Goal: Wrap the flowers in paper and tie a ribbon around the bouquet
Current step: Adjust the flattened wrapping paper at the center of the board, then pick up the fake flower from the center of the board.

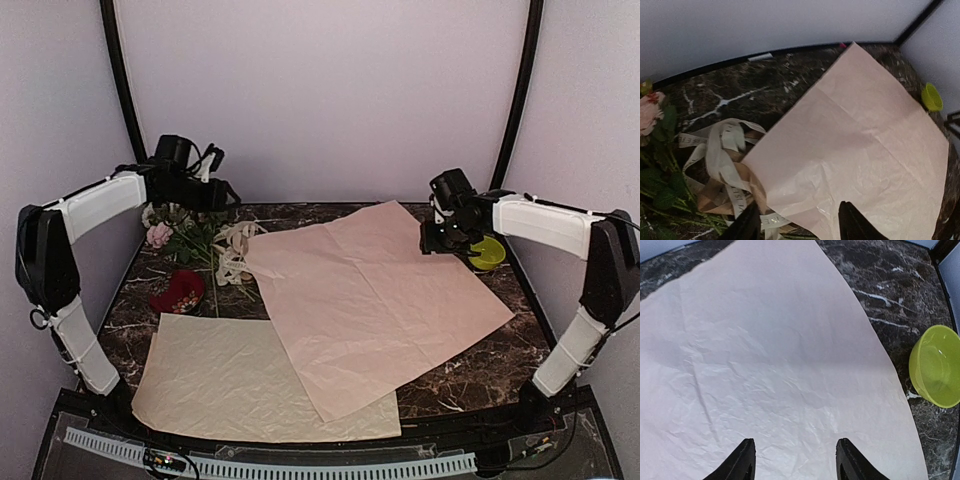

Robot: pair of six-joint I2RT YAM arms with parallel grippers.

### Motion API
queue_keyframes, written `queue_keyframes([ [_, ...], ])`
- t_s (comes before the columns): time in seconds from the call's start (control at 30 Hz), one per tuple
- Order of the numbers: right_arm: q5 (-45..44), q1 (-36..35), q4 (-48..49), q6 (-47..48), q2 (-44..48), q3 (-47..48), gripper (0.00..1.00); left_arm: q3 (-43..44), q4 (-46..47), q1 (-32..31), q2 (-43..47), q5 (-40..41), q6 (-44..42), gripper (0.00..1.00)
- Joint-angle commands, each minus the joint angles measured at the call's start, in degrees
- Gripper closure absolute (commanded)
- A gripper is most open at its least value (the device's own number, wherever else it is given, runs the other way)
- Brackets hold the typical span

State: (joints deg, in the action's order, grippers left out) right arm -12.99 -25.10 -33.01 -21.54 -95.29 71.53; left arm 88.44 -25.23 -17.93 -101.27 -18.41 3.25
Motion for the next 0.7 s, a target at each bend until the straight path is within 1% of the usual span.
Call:
queue_keyframes([
  [0.0,2.7,-1.29,3.68,0.57,3.51,0.18,0.45,-10.53,9.38,10.59,3.0,-8.82,17.34,0.57],
  [0.03,2.74,-1.39,4.02,0.42,3.6,-0.27,0.46,-12.54,9.16,11.24,3.04,-4.67,17.58,0.6],
  [0.07,2.8,-1.5,4.3,0.37,3.54,-0.74,0.46,-13.75,8.32,11.33,2.64,1.63,16.9,0.62],
  [0.1,2.8,-1.52,4.4,0.28,3.53,-1.16,0.46,-14.57,7.46,11.34,1.82,3.84,15.93,0.62],
  [0.2,2.47,-1.77,3.84,0.35,3.53,-1.97,0.46,-14.36,4.87,11.3,-1.56,4.03,13.94,0.6],
  [0.3,2.87,-1.96,3.29,0.38,3.17,-2.44,0.46,-14.35,5.4,11.34,-3.66,4.93,13.79,0.58],
  [0.33,3.06,-2.04,3.16,0.38,2.89,-2.52,0.46,-14.38,5.63,11.34,-4.21,5.53,13.82,0.59],
  [0.47,2.87,-2.41,3.06,0.3,2.58,-2.98,0.46,-14.05,4.67,11.28,-6.15,7.59,14.07,0.7],
  [0.67,3.19,-2.49,3.45,0.72,2.38,-3.05,0.46,-14.58,3.81,11.33,-7.96,8.21,14.43,0.72],
])
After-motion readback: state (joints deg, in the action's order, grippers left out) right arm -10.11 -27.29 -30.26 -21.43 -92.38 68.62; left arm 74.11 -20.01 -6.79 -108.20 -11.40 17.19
